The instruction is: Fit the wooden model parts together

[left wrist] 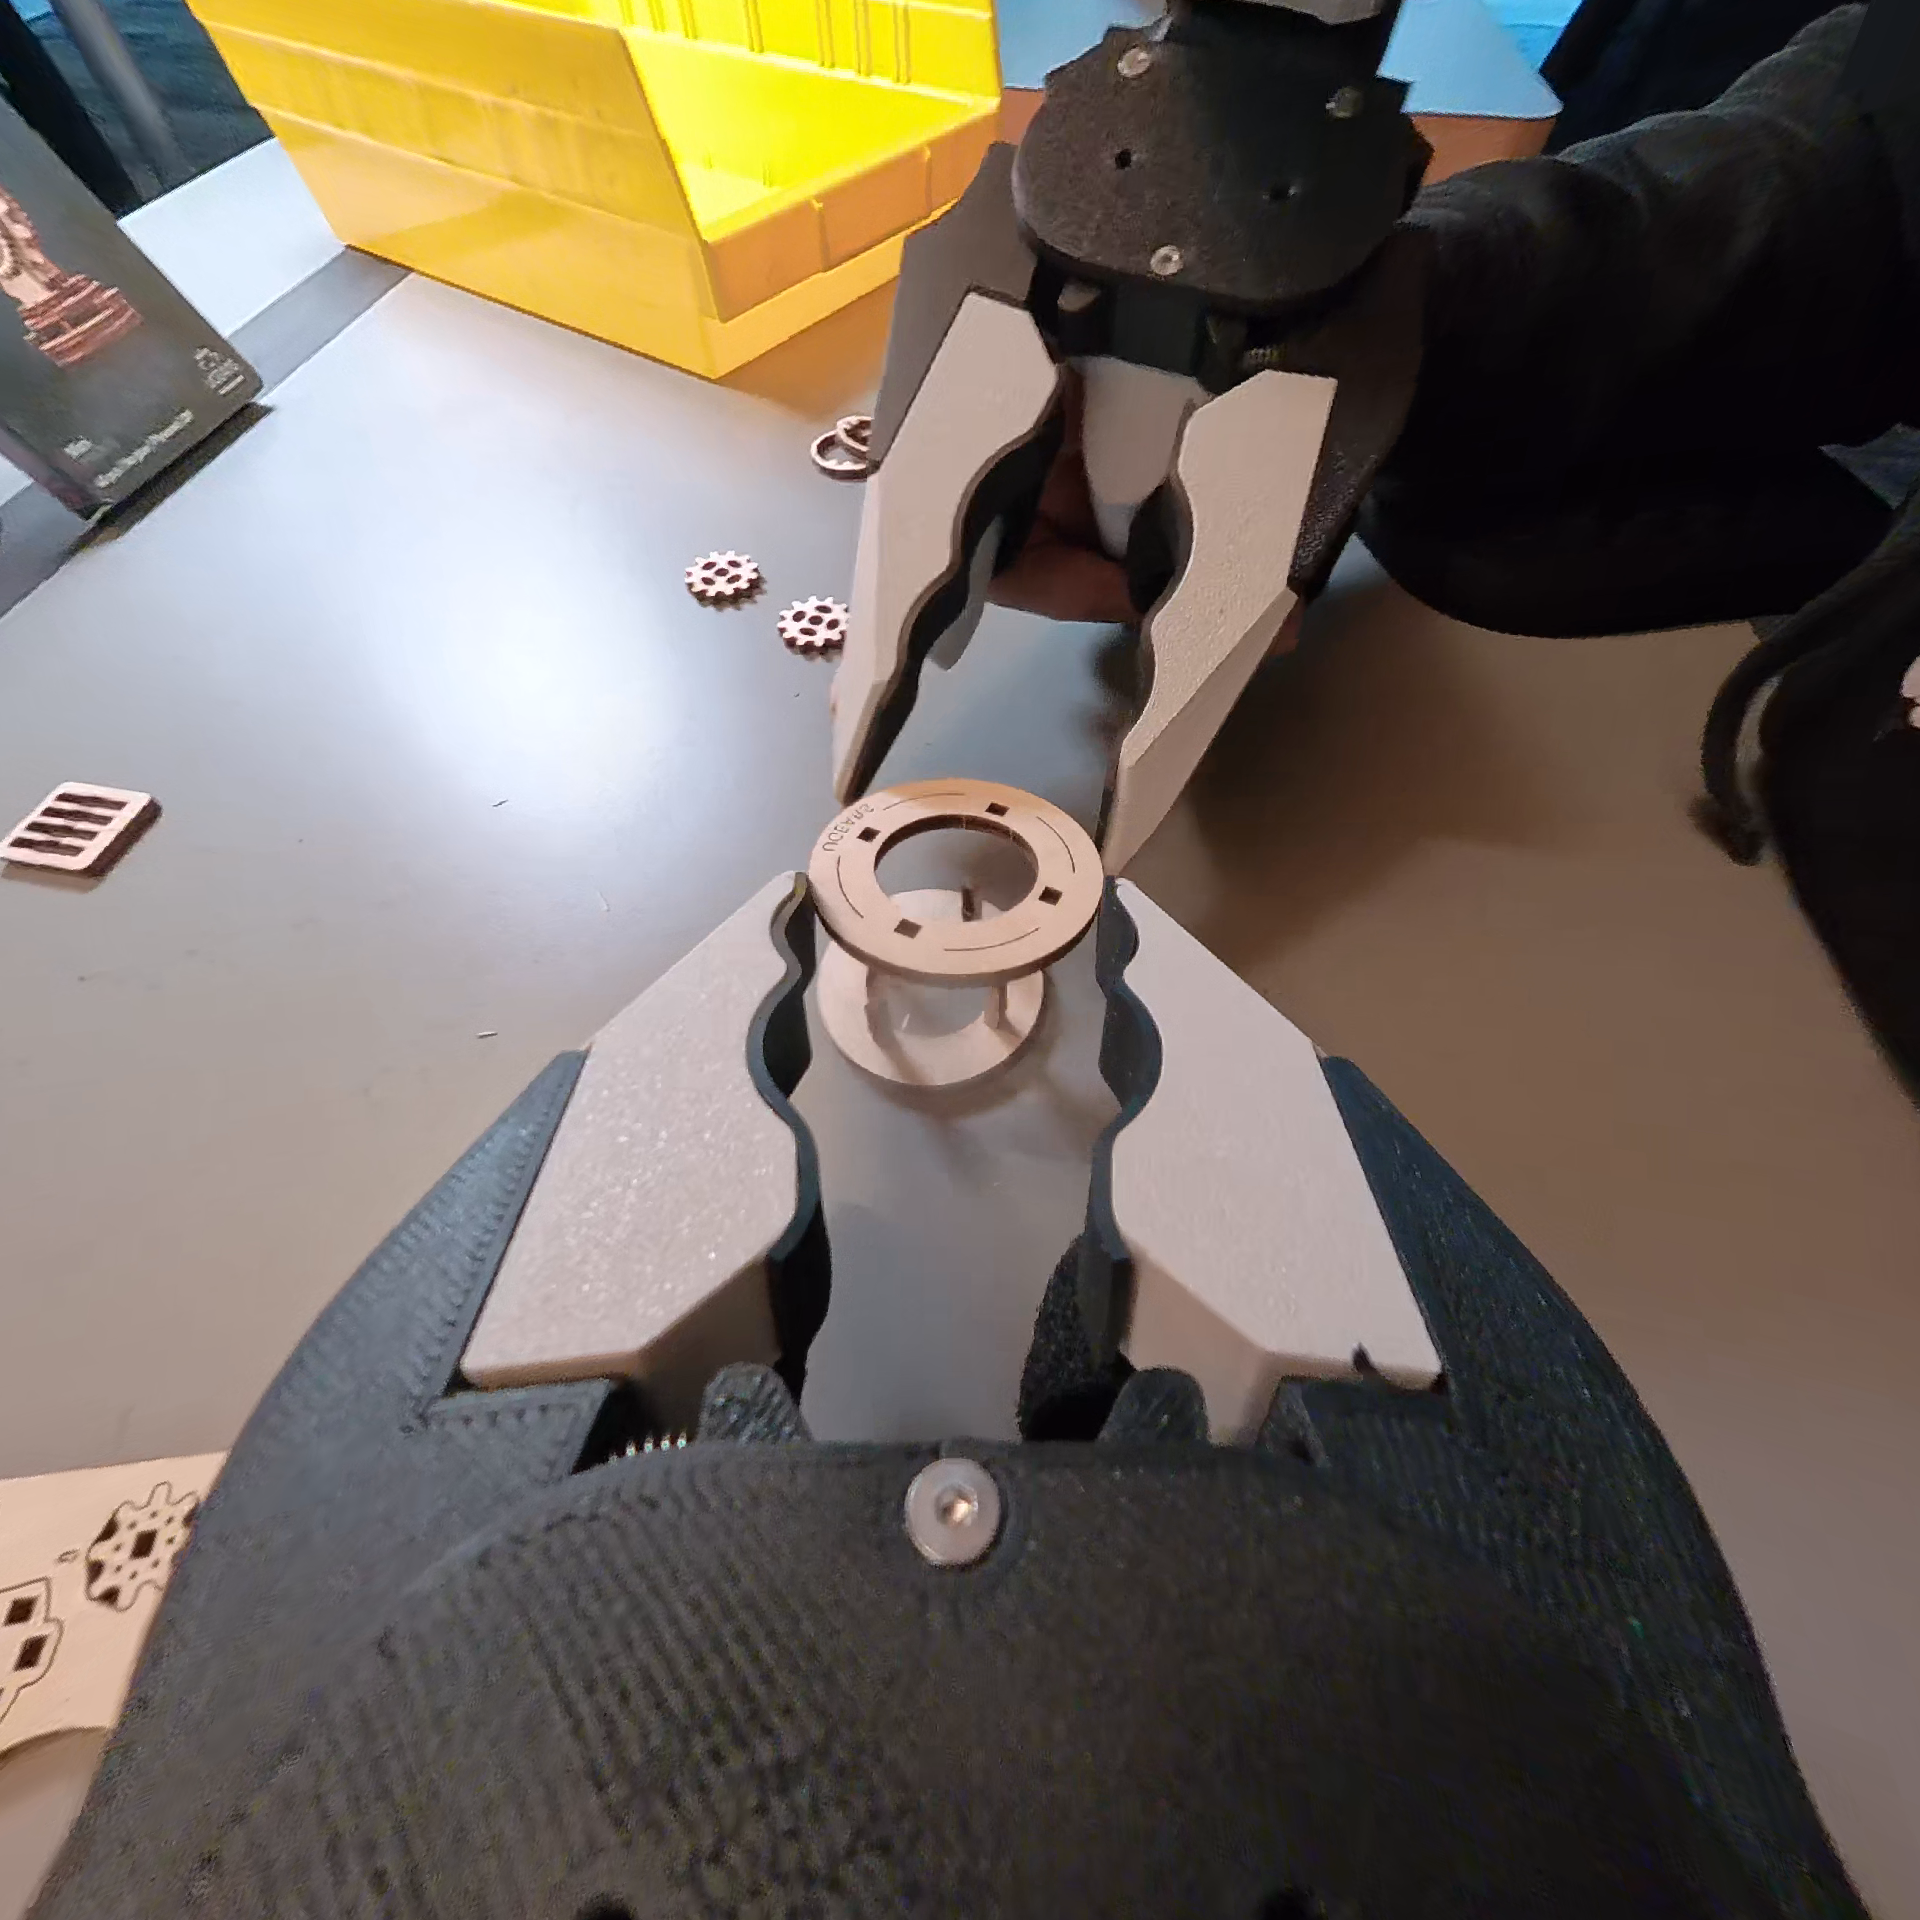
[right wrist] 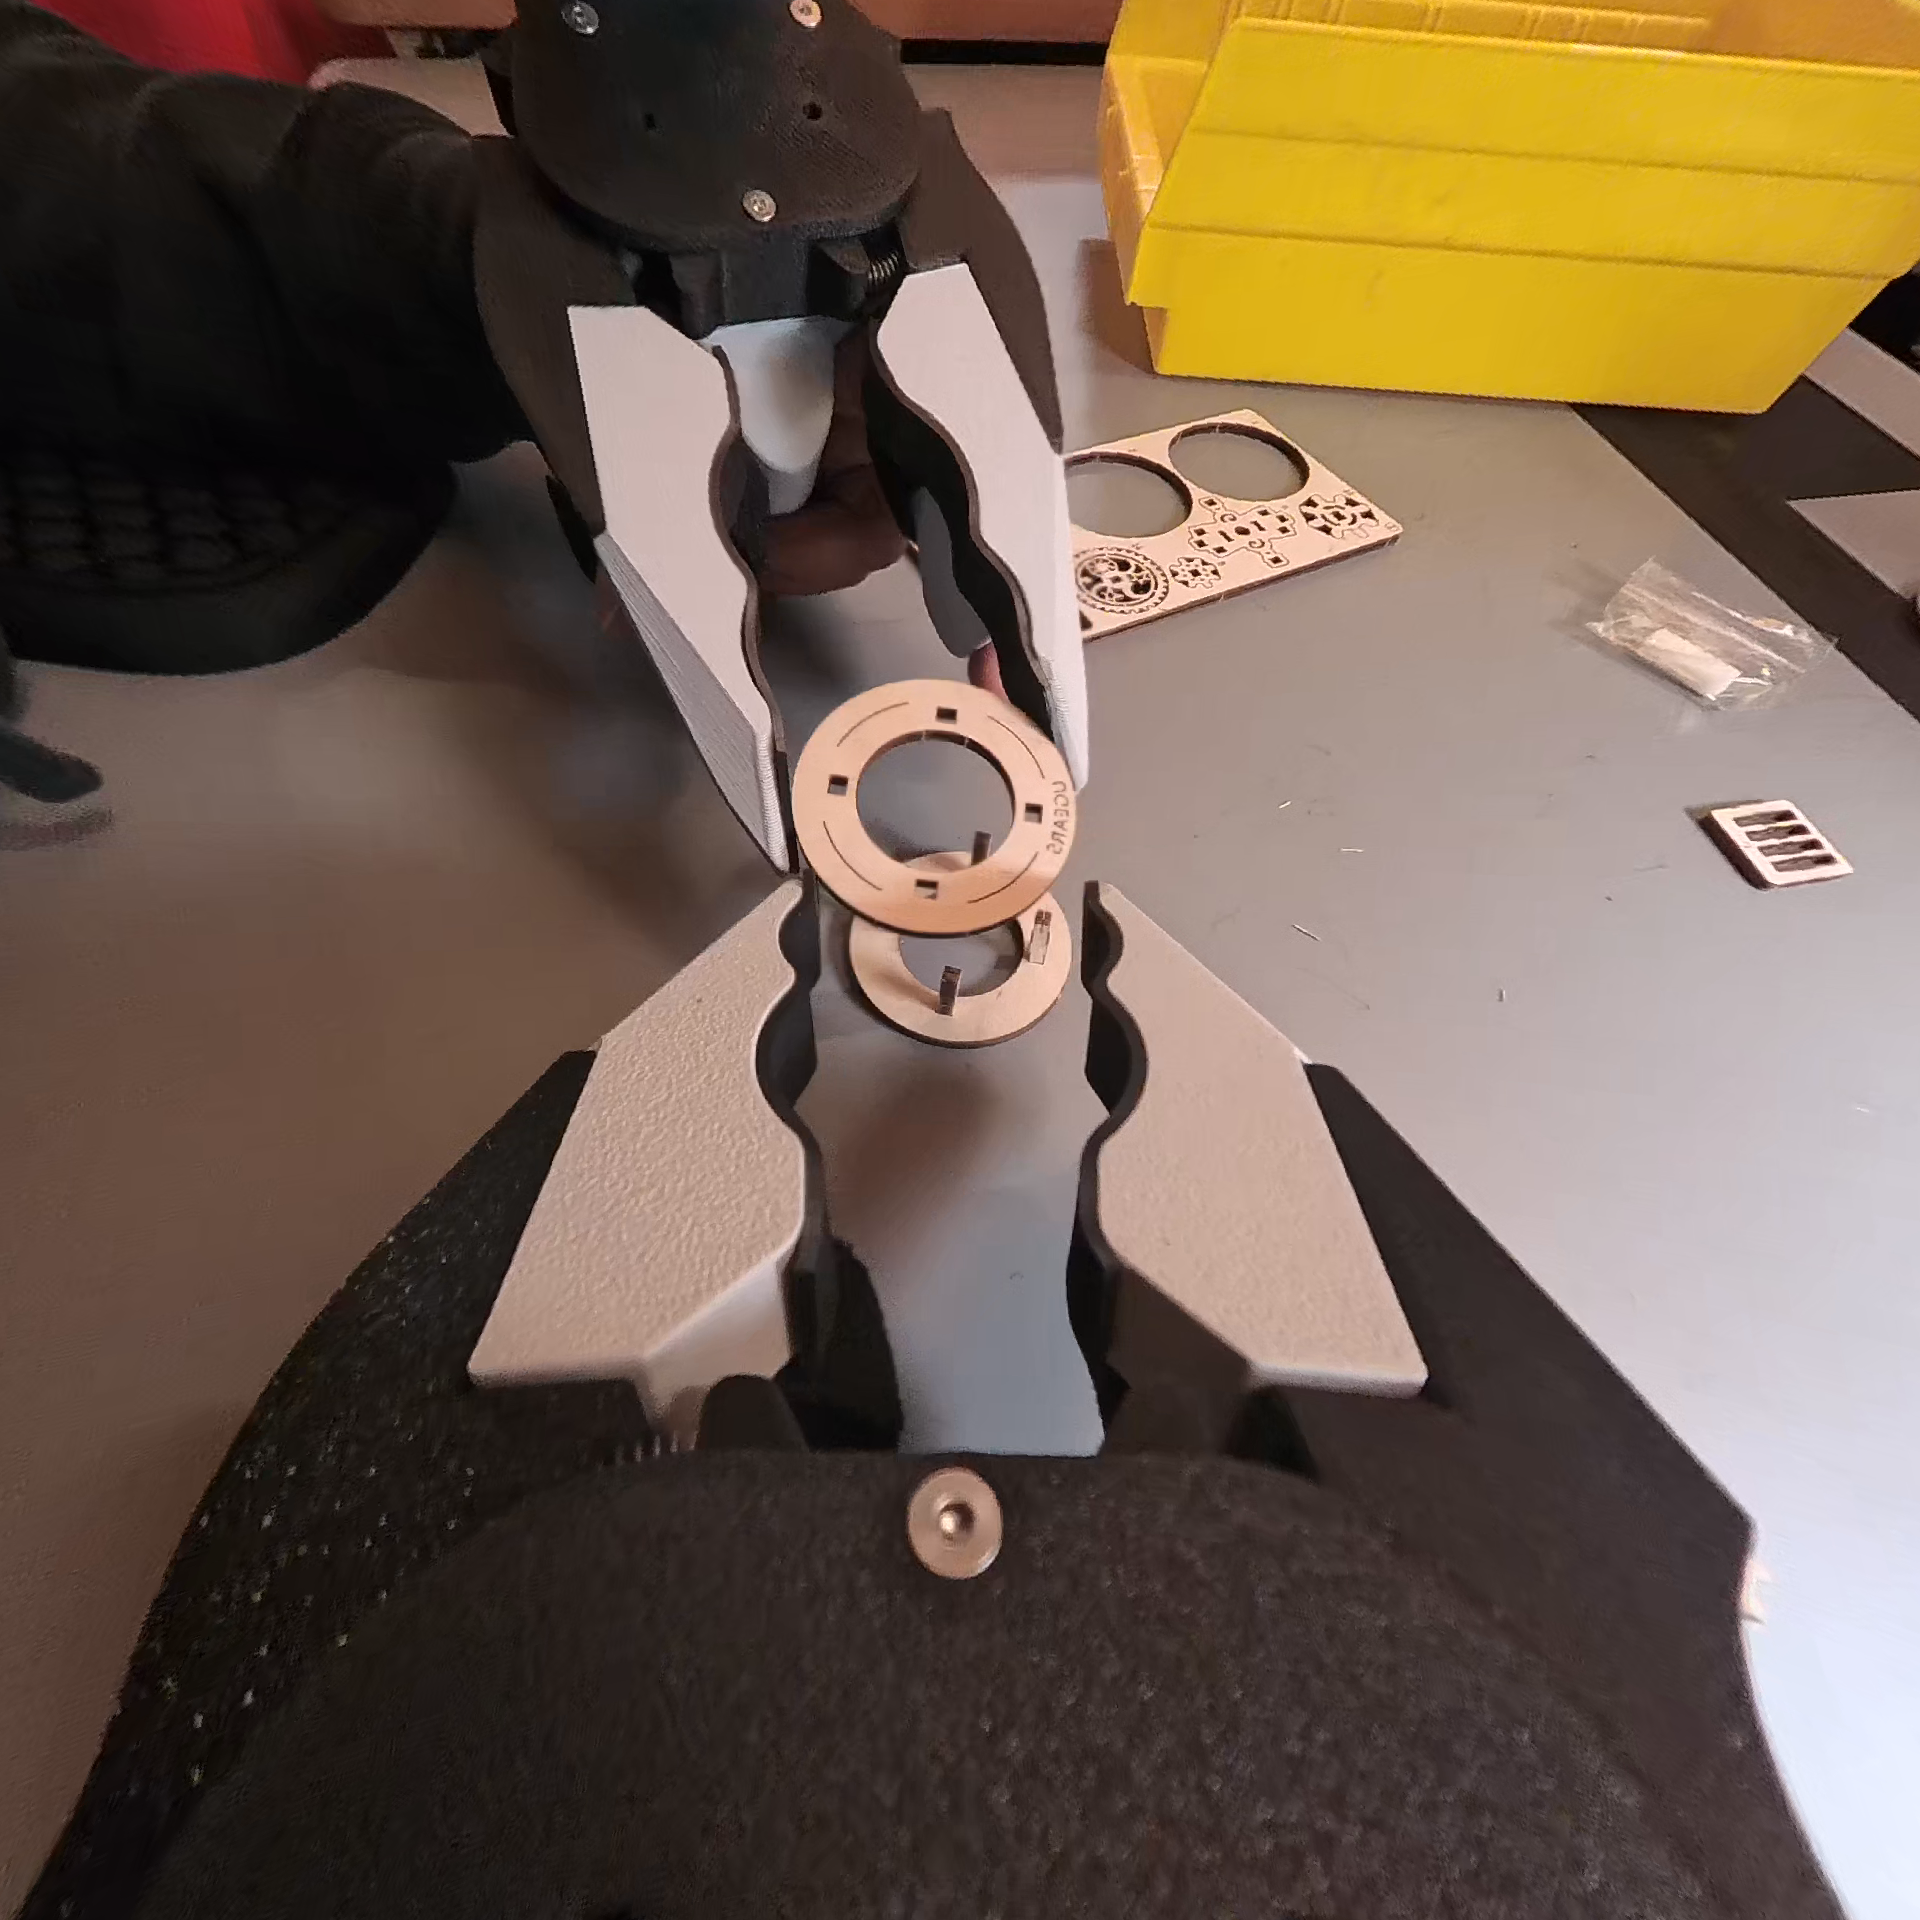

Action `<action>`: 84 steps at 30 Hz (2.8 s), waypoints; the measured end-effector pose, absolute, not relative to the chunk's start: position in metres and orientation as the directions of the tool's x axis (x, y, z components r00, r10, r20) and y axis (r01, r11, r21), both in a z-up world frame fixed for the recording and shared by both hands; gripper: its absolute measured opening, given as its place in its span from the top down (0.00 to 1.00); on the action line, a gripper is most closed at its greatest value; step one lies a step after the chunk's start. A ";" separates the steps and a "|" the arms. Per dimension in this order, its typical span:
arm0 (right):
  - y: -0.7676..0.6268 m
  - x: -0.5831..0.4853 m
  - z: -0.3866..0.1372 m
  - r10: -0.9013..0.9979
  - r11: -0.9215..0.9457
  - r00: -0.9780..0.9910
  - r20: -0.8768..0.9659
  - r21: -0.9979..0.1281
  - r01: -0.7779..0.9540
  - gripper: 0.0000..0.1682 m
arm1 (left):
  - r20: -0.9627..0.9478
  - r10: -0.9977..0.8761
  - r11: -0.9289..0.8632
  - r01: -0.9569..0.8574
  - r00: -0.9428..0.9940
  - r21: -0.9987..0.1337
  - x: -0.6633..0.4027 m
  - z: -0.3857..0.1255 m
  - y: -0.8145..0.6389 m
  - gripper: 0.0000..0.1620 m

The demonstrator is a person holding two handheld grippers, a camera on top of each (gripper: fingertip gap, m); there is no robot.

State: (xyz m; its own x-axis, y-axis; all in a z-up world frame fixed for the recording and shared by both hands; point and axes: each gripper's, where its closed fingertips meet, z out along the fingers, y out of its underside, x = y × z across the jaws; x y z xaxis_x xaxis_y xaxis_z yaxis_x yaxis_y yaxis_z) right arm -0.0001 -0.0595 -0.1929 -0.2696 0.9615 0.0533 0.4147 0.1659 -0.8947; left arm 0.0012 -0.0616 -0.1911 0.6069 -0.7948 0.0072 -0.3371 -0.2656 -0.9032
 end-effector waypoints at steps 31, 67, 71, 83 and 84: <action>-0.080 0.011 -0.152 0.548 -0.548 -0.323 -0.772 -0.623 0.558 0.95 | -0.240 -0.895 0.044 -0.460 0.376 -0.887 0.016 -0.162 -0.091 0.68; -0.063 0.009 -0.175 0.954 0.140 -0.299 0.022 -0.914 0.381 0.70 | -0.101 -0.909 -0.076 -0.399 0.404 -0.914 0.002 -0.179 -0.067 0.66; -0.059 0.001 -0.188 0.953 0.201 -0.291 0.080 -0.887 0.416 0.71 | -0.081 -0.931 -0.080 -0.416 0.355 -0.906 0.004 -0.189 -0.064 0.66; -0.063 0.000 -0.195 0.941 0.245 -0.321 0.109 -0.874 0.419 0.83 | -0.091 -0.948 -0.071 -0.479 0.307 -0.875 0.004 -0.201 -0.062 0.66; -0.060 0.000 -0.194 0.943 0.252 -0.308 0.126 -0.876 0.411 0.94 | -0.092 -0.942 -0.087 -0.500 0.324 -0.862 0.002 -0.204 -0.060 0.66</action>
State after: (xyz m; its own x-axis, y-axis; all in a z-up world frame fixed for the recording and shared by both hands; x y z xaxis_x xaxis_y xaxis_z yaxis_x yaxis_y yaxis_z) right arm -0.0002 -0.0604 -0.1936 -0.3077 0.9430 0.1265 0.4112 0.2517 -0.8761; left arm 0.0024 -0.0599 -0.2040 0.3236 -0.9417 -0.0925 -0.4998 -0.0872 -0.8617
